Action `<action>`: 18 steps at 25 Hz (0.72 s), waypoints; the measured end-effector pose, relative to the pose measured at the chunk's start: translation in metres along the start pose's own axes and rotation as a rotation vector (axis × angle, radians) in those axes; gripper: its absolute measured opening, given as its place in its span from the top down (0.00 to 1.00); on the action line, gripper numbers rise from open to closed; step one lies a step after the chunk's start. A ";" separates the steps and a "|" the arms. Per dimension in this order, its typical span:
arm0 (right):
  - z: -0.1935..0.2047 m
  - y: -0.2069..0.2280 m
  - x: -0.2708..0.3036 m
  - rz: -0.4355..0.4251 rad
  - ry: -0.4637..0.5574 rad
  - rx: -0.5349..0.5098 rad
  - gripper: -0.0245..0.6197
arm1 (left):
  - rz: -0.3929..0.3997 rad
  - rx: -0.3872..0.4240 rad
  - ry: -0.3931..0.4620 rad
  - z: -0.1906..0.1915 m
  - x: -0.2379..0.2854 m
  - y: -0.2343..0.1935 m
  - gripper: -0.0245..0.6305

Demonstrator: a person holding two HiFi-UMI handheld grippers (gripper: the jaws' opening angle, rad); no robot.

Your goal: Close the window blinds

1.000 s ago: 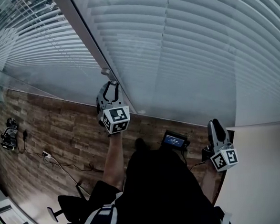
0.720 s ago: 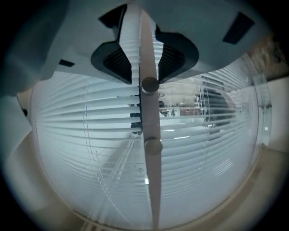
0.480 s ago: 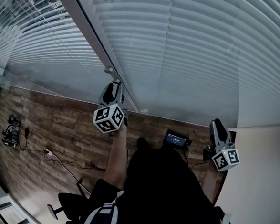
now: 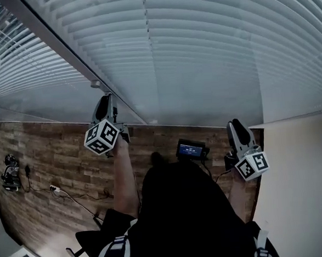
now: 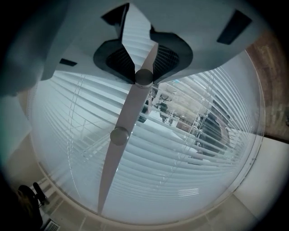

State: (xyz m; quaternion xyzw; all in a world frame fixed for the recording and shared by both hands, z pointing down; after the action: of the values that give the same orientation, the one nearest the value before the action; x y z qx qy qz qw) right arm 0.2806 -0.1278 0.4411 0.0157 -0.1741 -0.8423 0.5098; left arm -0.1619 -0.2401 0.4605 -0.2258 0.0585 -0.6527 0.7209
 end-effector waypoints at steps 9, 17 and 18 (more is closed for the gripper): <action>0.004 0.003 -0.001 0.001 -0.003 0.009 0.81 | -0.035 0.165 -0.043 0.003 0.001 0.005 0.76; 0.001 -0.001 0.001 -0.007 -0.007 0.004 0.81 | -0.102 0.388 -0.106 0.004 0.003 0.009 0.76; 0.001 -0.001 0.001 -0.008 -0.008 0.004 0.81 | -0.108 0.411 -0.113 0.005 0.003 0.010 0.76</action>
State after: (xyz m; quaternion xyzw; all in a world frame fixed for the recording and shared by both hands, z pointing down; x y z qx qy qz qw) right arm 0.2793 -0.1278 0.4424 0.0138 -0.1777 -0.8441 0.5057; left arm -0.1508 -0.2410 0.4618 -0.1128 -0.1284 -0.6747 0.7180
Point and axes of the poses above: the fingertips, and each gripper's own axes: x forward along the fingers, y to its right, z out of its underside, the point moved 2 cm from there along -x, backward along the fingers, and after that the axes turned 2 degrees about -y, right-handed, at the moved point
